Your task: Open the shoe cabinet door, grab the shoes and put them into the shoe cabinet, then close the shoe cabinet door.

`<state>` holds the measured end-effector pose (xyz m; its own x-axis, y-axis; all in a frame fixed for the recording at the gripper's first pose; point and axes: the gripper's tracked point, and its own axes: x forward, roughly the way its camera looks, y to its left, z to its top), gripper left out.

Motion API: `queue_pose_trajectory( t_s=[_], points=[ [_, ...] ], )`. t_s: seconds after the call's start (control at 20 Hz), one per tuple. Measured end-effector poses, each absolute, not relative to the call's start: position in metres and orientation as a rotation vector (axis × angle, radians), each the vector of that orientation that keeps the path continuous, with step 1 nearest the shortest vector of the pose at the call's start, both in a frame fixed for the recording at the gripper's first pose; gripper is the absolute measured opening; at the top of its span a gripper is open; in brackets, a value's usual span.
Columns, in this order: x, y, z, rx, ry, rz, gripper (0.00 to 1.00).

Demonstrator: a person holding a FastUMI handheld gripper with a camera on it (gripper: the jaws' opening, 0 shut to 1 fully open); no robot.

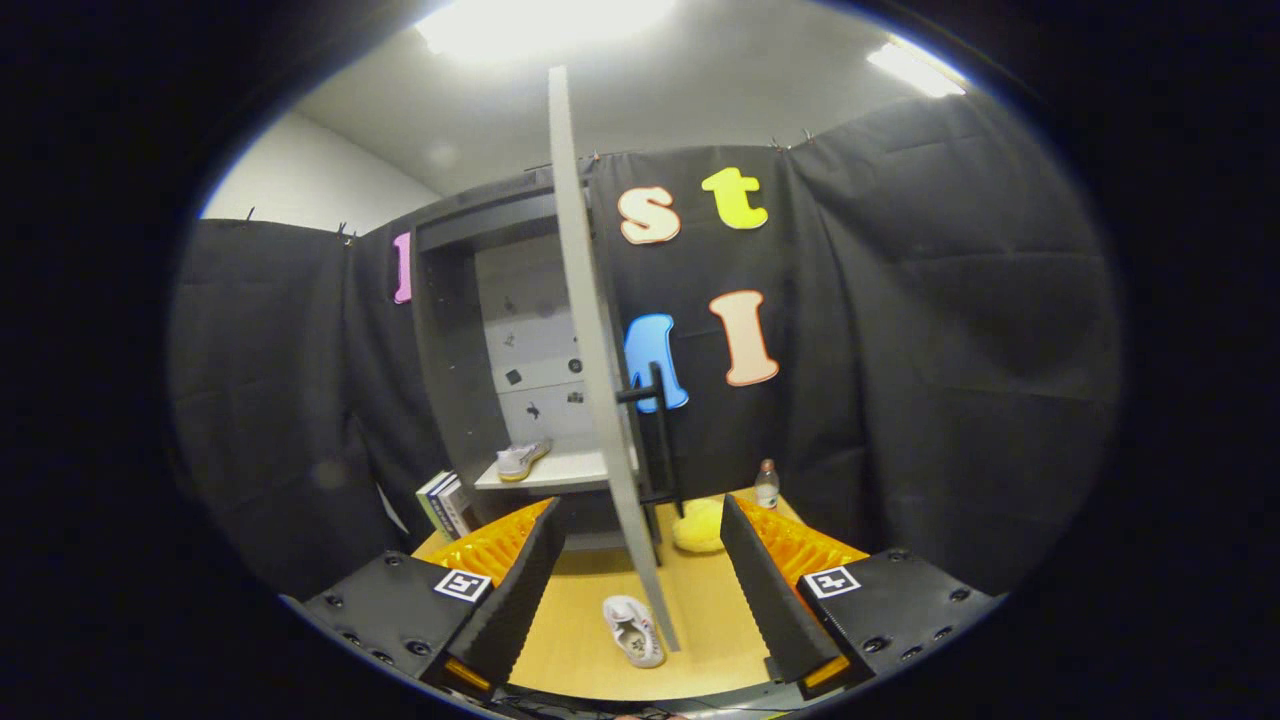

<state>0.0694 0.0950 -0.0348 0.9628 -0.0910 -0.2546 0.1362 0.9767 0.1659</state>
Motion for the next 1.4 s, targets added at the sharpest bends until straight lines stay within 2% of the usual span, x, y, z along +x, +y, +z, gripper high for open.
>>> queue_pose_trajectory(
  t_s=[0.3,0.6,1.05,1.4],
  points=[
    [0.082,0.186,-0.083,0.122,0.379,0.092,0.97],
    [0.108,0.233,-0.134,0.093,0.465,0.192,0.97],
    [0.162,0.221,-0.321,0.051,0.773,0.115,0.99],
    [0.176,0.199,-0.423,-0.025,0.974,0.067,0.98]
  ],
)
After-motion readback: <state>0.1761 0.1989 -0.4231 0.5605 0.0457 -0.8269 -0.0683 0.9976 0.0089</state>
